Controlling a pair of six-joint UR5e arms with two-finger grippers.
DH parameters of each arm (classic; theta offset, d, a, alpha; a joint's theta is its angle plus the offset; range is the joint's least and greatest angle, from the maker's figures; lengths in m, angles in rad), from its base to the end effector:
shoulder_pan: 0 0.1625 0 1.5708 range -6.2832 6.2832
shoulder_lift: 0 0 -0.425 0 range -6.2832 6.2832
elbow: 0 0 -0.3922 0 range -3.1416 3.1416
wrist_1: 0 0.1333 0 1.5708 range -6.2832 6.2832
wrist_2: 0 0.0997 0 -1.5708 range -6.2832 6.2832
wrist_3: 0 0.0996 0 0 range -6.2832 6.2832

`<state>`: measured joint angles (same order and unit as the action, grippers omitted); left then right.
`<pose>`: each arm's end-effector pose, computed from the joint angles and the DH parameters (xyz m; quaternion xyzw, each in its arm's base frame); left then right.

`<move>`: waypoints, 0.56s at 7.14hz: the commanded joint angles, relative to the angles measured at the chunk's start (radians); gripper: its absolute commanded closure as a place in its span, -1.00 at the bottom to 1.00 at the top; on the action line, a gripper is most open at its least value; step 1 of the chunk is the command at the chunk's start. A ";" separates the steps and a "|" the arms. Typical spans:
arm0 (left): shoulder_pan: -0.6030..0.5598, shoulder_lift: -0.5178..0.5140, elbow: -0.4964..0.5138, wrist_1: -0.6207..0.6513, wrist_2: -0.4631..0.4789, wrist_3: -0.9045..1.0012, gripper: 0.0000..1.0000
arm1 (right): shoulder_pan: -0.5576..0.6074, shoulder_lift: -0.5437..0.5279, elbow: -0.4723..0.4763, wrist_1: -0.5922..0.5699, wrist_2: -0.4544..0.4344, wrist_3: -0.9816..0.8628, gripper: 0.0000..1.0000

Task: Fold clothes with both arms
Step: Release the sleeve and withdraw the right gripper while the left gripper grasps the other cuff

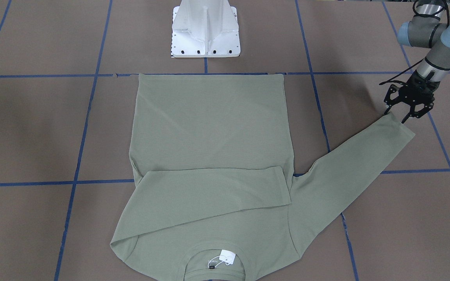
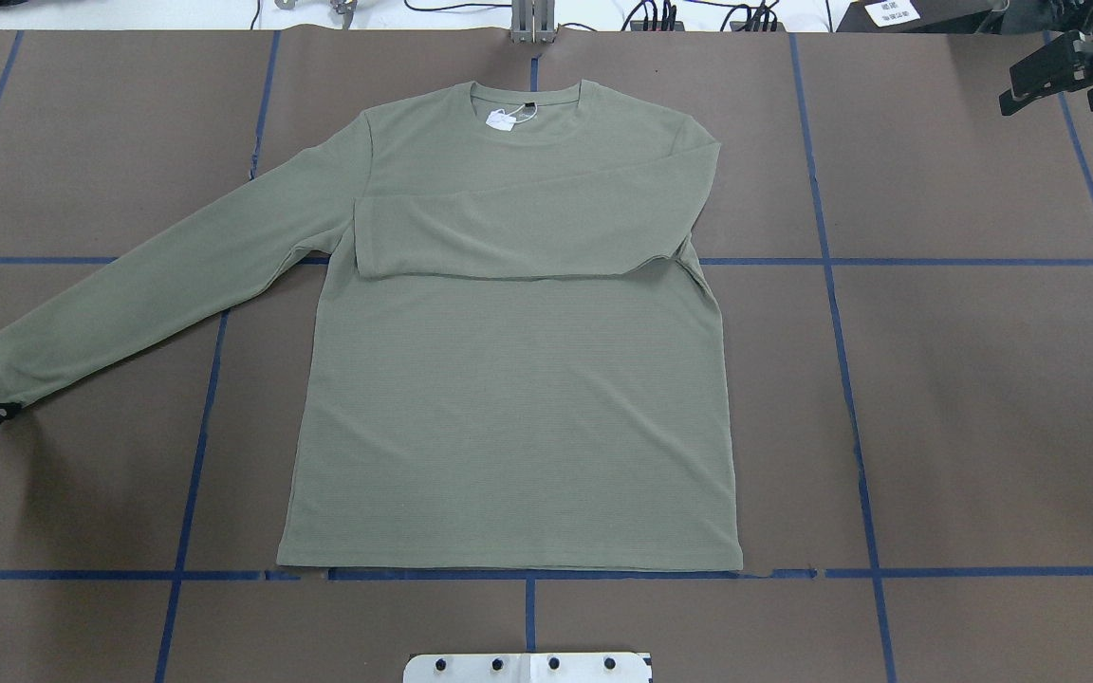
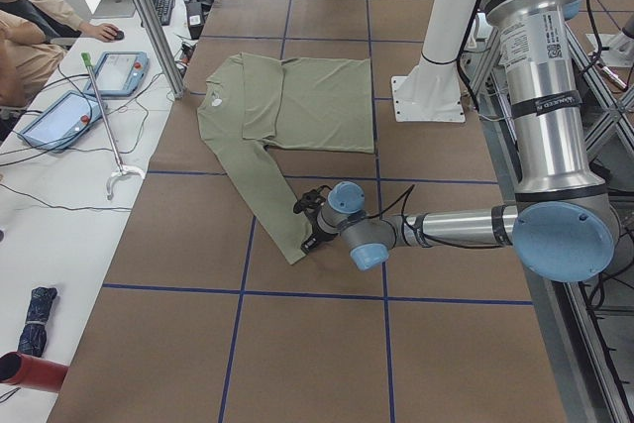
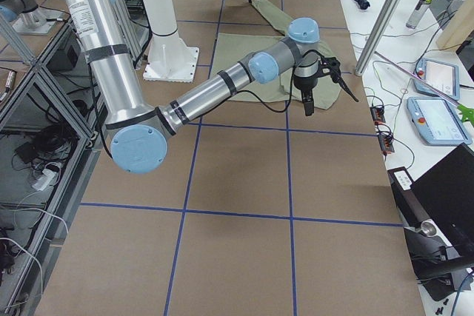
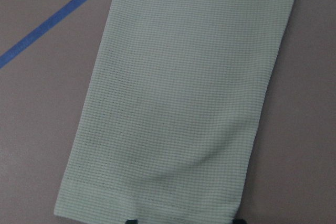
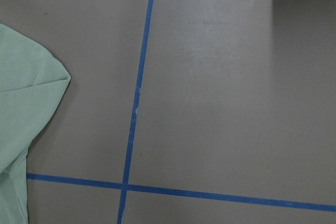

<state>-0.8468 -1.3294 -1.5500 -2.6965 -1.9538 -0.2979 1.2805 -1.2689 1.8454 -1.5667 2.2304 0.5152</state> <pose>0.2011 -0.3724 0.6611 0.2738 0.3517 0.2664 0.8546 -0.0973 -0.5781 0.3656 0.1275 -0.3916 0.0096 0.9112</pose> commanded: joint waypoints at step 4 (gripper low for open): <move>-0.001 -0.017 -0.028 -0.026 -0.019 -0.001 1.00 | -0.001 -0.001 0.002 0.002 0.000 0.003 -1.00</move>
<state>-0.8470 -1.3345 -1.5632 -2.7256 -1.9593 -0.2978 1.2803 -1.2700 1.8478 -1.5659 2.2304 0.5181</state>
